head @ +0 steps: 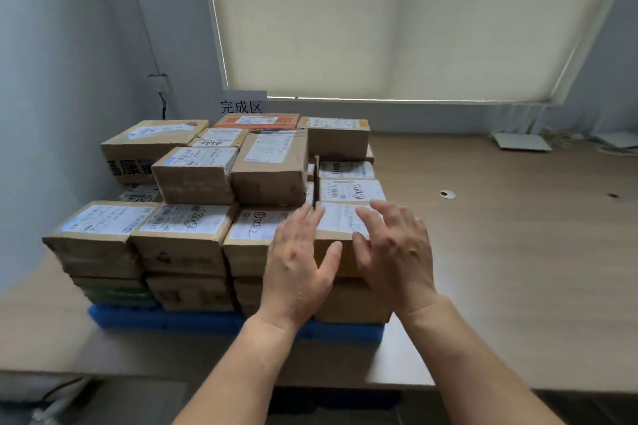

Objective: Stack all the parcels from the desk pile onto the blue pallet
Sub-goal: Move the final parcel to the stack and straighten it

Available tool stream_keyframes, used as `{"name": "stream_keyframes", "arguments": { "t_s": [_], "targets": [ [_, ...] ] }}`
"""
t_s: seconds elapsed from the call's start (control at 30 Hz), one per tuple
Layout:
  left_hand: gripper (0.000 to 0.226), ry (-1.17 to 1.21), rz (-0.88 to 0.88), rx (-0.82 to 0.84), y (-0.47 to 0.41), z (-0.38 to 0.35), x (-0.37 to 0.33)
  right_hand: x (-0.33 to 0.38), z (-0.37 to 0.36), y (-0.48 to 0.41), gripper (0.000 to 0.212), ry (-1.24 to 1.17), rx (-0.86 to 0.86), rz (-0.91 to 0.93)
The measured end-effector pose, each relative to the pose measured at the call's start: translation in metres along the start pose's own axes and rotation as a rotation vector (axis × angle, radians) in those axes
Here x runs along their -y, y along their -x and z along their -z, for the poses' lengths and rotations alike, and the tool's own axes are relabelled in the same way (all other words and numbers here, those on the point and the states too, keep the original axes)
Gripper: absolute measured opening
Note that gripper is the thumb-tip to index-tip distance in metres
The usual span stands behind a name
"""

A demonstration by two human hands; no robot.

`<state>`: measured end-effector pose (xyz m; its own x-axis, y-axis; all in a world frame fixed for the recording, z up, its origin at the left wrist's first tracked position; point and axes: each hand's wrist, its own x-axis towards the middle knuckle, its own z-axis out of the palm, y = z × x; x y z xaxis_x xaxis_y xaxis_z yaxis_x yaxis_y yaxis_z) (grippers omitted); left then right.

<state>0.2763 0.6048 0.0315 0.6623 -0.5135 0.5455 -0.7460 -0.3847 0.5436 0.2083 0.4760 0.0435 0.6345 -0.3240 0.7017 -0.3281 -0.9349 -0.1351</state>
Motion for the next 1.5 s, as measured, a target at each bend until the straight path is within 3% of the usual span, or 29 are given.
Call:
{"name": "stream_keyframes", "arguments": {
  "t_s": [0.27,0.37,0.5,0.8,1.27,1.5],
  "targets": [
    [0.060,-0.033,-0.096,0.125,0.029,-0.078,-0.098,-0.108,0.060,0.063,0.039,0.098,-0.024,-0.134],
    [0.053,-0.015,-0.134,0.170,0.041,-0.112,-0.132,-0.148,0.078,0.089,0.027,0.152,-0.025,-0.169],
    [0.054,0.000,-0.161,0.216,0.056,-0.155,-0.176,-0.199,0.102,0.120,0.038,0.199,-0.004,-0.201],
    [0.061,-0.006,-0.253,0.315,0.074,-0.222,-0.252,-0.285,0.148,0.171,0.042,0.315,-0.001,-0.353],
    [0.082,0.053,-0.430,0.483,0.049,-0.376,-0.372,-0.451,0.182,0.206,0.054,0.555,0.030,-0.544],
    [0.066,-0.006,-0.447,0.606,0.000,-0.488,-0.448,-0.588,0.186,0.192,0.057,0.608,0.122,-0.632]
  ]
}}
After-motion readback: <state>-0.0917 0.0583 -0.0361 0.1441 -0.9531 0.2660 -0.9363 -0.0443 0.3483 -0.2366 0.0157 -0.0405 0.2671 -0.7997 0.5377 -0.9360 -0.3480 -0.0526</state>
